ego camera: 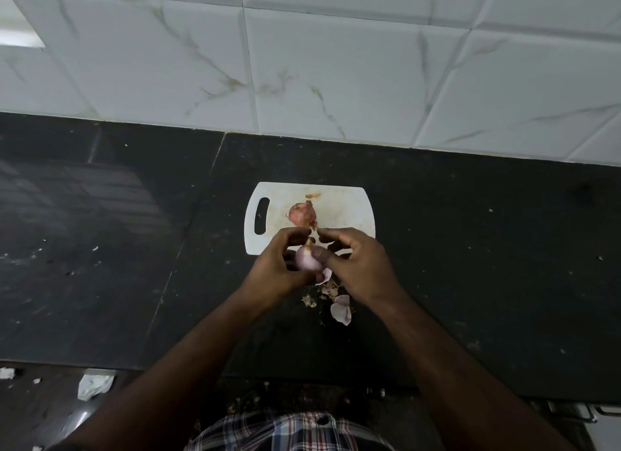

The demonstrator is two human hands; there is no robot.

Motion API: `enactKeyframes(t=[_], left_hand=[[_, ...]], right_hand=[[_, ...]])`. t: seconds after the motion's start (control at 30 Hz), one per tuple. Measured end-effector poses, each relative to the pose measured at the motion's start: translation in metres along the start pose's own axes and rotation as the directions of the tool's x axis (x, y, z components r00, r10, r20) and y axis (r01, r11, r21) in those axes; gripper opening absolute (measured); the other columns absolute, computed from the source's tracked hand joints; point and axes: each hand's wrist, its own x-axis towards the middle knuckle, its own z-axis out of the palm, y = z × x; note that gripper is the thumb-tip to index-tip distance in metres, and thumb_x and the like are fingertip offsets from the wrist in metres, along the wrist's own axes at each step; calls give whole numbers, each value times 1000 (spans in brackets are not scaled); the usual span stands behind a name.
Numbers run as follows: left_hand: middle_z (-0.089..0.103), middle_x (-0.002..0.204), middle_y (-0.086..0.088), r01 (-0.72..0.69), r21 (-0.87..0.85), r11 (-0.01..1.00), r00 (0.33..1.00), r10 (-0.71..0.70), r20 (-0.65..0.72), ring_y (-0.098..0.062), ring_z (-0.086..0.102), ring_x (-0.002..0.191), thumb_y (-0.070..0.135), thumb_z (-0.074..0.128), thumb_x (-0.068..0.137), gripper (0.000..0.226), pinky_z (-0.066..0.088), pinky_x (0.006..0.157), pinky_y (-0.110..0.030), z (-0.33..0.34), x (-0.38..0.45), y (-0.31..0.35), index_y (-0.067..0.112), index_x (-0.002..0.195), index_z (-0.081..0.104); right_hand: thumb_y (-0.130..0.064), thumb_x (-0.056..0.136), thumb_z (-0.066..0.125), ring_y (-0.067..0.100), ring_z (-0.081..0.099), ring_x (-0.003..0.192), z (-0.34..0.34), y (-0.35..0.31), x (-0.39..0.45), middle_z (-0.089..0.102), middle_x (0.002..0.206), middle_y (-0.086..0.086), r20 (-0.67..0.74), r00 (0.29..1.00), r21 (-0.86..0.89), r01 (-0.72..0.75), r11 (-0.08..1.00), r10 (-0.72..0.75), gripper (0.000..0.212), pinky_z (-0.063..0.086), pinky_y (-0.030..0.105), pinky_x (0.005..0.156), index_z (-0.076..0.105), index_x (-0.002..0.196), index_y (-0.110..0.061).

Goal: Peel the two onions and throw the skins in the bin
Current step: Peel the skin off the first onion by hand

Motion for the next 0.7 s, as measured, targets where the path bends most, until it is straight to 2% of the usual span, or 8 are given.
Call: enactKeyframes(t=[0.1,0.2,0.27,0.37,0.43,0.5,0.6,0.7], left_hand=[[63,122,10,-40,59,997,999,39,22,-9,67,101,-1,86,70,69,60,79,-29,6,-1,1,28,125,54],[62,125,7,-9,54,999,999,7,49,-10,67,104,10,88,72,69,58,82,-25,2,0,-2,29,128,53],[65,123,-3,51,-39,998,995,-47,84,-16,69,106,18,86,72,68,57,83,-26,-1,-1,-3,21,132,54],[68,118,-14,83,-145,986,994,-72,80,-19,71,102,9,82,77,62,56,80,-25,-1,-2,-4,7,133,54],[69,117,-11,57,-109,992,996,-50,69,-20,71,103,13,83,73,63,57,82,-28,-2,-2,-5,8,131,57],[70,115,-6,48,-100,994,998,-45,39,-20,71,102,16,85,69,67,58,84,-31,-2,-1,-5,11,130,59],[69,115,-3,20,-105,994,1000,-21,-7,-20,70,104,9,86,70,65,59,87,-34,2,-1,-5,14,130,60],[68,118,-3,-10,-96,995,1000,10,-3,-21,70,107,13,85,68,68,59,89,-38,3,-1,-4,16,130,59]], right_hand=[[-17,85,75,2,62,89,3,-3,3,67,96,-13,-16,999,-69,38,997,-39,18,51,22,83,75,102,-21],[-11,85,73,3,65,83,2,0,3,69,85,-13,-85,996,-38,25,999,-28,10,55,26,79,74,90,-20],[-10,87,71,1,66,84,2,2,2,70,86,-14,-80,997,-21,19,1000,-21,12,55,24,79,72,89,-21],[-11,88,70,1,67,92,3,2,-1,73,98,-12,-22,999,-31,25,999,-25,19,55,23,85,74,102,-23],[-11,89,70,4,68,93,4,3,0,75,101,-8,-26,998,-90,52,995,-54,19,56,24,86,76,105,-20],[-11,88,70,6,69,86,6,4,0,75,92,-7,-90,995,-106,33,994,-43,13,57,28,80,78,96,-18],[-10,88,69,13,72,79,10,5,0,75,79,-6,-146,981,85,-112,990,124,11,60,38,77,75,83,-18],[-4,90,66,26,75,81,11,2,-2,76,80,6,-92,945,355,-265,897,315,15,62,46,80,74,81,-11]])
